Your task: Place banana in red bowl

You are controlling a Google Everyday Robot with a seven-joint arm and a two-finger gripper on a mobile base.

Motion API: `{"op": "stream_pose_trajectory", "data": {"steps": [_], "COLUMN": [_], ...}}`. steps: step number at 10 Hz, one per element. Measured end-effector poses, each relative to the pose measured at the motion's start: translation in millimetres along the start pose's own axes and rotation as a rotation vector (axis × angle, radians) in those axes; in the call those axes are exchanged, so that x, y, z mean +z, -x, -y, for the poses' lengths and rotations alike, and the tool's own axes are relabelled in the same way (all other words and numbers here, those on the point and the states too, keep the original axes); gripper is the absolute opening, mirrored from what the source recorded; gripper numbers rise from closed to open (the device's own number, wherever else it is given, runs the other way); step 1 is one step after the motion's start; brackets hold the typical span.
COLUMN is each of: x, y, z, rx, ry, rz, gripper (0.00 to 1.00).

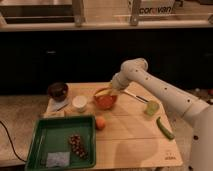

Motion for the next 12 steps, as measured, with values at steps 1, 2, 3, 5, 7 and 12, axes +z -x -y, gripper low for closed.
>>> {"op": "stream_pose_trajectory", "data": {"steps": [1, 2, 3, 5, 7, 12], "x": [1.7, 3.7, 5.8, 10.0, 12.8, 22.5], "y": [0.6, 1.5, 2.1, 0.2, 1.1, 5.5], "z": [2.3, 4.1, 6.7, 12.2, 14.2, 21.3], "rx": [0.0, -0.001, 0.0, 0.005, 0.006, 0.011], "ry": [0.002, 0.004, 0.006, 0.01, 0.014, 0.028], "rz": [0.004, 0.008, 0.013, 0.02, 0.027, 0.051], "gripper": [0.02, 0.02, 0.02, 0.02, 0.02, 0.02]}}
